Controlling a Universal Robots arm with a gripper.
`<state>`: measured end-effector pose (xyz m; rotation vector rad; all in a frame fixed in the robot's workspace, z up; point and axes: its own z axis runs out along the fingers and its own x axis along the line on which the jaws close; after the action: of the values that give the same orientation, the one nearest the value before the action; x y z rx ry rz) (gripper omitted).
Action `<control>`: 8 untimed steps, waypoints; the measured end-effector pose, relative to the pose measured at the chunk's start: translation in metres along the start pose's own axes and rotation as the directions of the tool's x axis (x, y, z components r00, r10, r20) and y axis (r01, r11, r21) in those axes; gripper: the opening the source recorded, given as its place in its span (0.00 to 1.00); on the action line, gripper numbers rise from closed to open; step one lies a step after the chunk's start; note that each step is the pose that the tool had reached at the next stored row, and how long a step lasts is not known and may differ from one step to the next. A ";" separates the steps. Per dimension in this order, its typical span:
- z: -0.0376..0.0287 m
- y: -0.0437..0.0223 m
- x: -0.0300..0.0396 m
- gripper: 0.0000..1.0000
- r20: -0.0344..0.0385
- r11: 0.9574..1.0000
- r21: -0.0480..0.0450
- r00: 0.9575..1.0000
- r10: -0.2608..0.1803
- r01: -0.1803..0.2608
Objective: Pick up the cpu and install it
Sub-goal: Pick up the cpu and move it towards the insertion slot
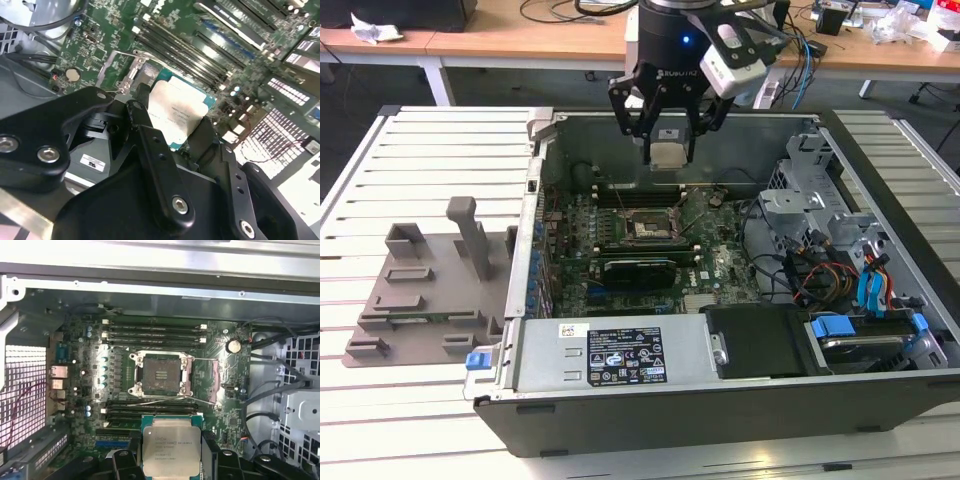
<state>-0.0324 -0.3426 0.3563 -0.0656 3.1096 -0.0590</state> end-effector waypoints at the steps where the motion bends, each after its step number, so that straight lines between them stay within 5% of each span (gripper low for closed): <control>1: 0.0013 0.0017 -0.0017 0.55 0.000 1.000 0.000 1.000 0.000 0.000; 8: 0.0186 0.0106 -0.0080 0.55 0.000 1.000 0.001 1.000 0.000 0.000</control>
<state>-0.0242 -0.3323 0.3376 -0.0653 3.1100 -0.0606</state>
